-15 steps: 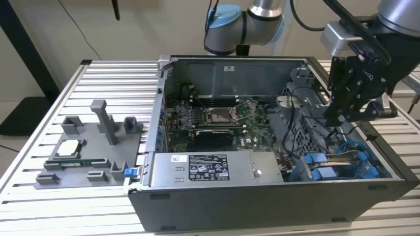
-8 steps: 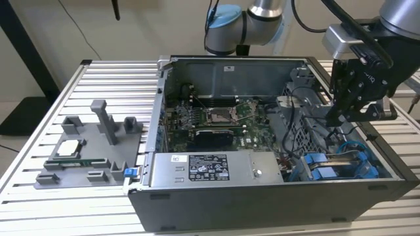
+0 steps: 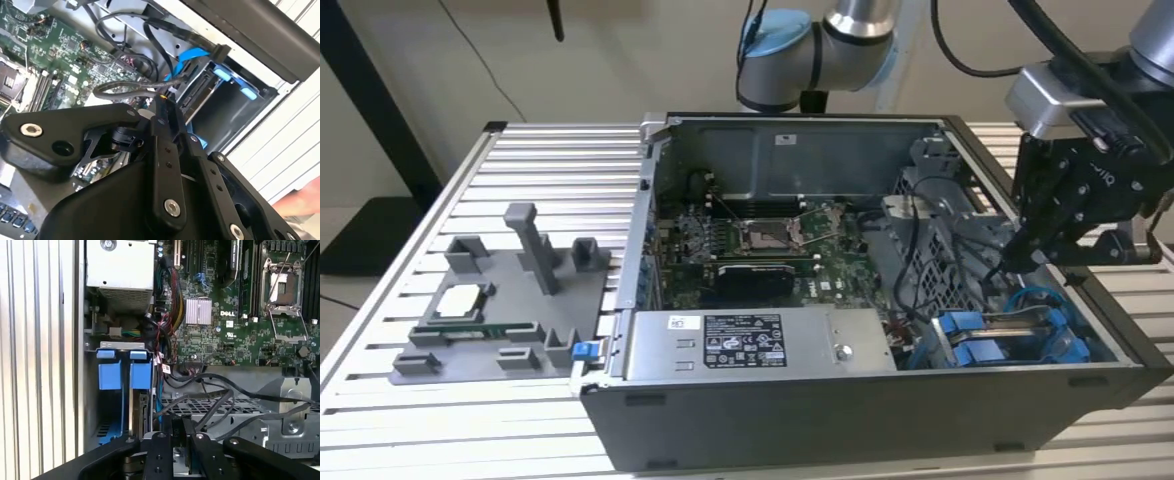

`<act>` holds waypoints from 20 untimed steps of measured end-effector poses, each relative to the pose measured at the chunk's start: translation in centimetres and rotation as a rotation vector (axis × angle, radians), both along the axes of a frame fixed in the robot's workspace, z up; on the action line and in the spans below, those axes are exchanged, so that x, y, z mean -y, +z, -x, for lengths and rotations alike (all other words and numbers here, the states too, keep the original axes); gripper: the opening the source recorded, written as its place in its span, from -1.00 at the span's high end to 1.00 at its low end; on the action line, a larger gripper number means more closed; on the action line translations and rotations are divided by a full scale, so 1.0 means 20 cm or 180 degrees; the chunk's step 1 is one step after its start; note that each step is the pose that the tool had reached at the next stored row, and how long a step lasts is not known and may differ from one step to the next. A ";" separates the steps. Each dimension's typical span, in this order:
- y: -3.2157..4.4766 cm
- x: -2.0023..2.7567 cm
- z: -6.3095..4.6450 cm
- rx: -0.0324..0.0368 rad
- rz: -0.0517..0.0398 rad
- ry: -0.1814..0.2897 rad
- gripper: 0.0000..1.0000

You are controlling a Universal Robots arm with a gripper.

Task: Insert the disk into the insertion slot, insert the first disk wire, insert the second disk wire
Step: 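Insert the first disk wire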

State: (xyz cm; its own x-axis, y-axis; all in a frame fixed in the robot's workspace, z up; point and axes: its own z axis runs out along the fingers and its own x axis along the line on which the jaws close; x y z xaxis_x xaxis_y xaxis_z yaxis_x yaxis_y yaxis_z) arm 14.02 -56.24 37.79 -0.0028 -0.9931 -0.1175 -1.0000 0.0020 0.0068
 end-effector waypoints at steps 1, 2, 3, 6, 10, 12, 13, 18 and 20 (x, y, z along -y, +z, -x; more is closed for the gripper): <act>-0.002 0.015 0.00 -0.0001 0.0000 0.0000 1.00; -0.004 0.027 0.00 -0.0001 0.0000 -0.0001 1.00; -0.006 0.038 0.00 -0.0001 0.0000 -0.0002 1.00; -0.008 0.069 0.00 -0.0002 0.0000 -0.0006 1.00; -0.011 0.082 -0.01 -0.0010 0.0000 -0.0034 1.00; -0.013 0.083 -0.01 -0.0022 0.0000 -0.0065 1.00; -0.013 0.086 -0.02 -0.0064 -0.0001 -0.0065 1.00; -0.019 0.100 -0.05 -0.0259 -0.0015 -0.0065 1.00; -0.027 0.111 -0.08 -0.0264 -0.0026 -0.0065 1.00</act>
